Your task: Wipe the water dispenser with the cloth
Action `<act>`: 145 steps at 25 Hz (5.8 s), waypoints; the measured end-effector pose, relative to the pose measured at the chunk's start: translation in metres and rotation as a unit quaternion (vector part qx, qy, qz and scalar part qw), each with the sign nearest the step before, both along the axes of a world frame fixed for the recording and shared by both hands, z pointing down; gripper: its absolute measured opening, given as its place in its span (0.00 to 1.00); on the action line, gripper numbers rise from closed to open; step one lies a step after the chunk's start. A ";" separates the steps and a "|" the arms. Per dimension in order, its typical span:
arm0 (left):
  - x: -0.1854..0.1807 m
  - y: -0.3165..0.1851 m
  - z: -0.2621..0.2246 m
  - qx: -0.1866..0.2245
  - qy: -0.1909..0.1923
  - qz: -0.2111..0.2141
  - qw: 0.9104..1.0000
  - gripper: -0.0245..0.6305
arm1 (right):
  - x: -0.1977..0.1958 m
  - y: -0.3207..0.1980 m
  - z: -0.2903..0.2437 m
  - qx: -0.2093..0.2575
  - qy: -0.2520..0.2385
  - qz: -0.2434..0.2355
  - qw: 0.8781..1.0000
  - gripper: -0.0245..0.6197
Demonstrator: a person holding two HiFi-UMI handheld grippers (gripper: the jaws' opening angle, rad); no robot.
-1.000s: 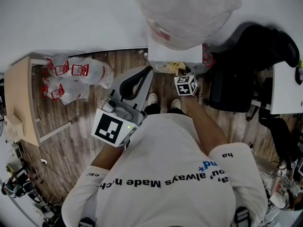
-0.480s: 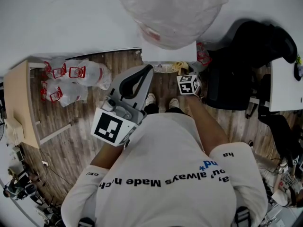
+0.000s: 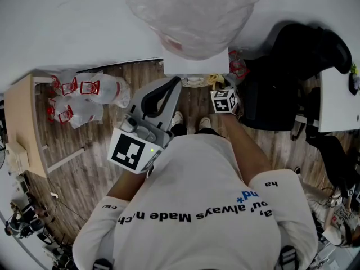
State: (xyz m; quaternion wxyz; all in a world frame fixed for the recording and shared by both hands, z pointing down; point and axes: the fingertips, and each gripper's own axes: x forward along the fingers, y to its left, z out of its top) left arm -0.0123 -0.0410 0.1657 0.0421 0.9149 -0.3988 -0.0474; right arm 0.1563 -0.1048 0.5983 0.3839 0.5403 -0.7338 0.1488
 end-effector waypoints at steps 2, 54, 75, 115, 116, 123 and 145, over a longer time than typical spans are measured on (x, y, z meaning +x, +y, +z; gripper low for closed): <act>0.003 0.000 0.000 0.000 0.001 0.000 1.000 0.07 | 0.005 0.001 0.001 -0.001 0.001 0.003 1.000 0.13; -0.088 0.025 0.007 -0.008 0.009 -0.075 0.997 0.07 | -0.148 0.024 0.017 -0.030 -0.041 -0.100 0.994 0.13; -0.166 0.032 0.014 -0.018 0.000 -0.113 0.993 0.07 | -0.231 0.008 0.056 -0.083 -0.041 -0.124 0.988 0.13; -0.119 0.020 0.009 -0.009 0.005 -0.067 0.998 0.07 | -0.143 0.002 0.061 -0.095 -0.030 -0.051 0.994 0.13; -0.117 0.019 0.008 -0.008 0.006 -0.065 0.998 0.07 | -0.139 0.002 0.061 -0.095 -0.030 -0.048 0.994 0.13; -0.101 0.019 0.007 -0.006 0.007 -0.053 0.999 0.07 | -0.111 0.003 0.058 -0.093 -0.031 -0.026 0.995 0.13; -0.053 0.019 0.002 0.000 0.019 -0.019 1.000 0.07 | -0.022 0.002 0.044 -0.079 -0.030 0.043 0.996 0.13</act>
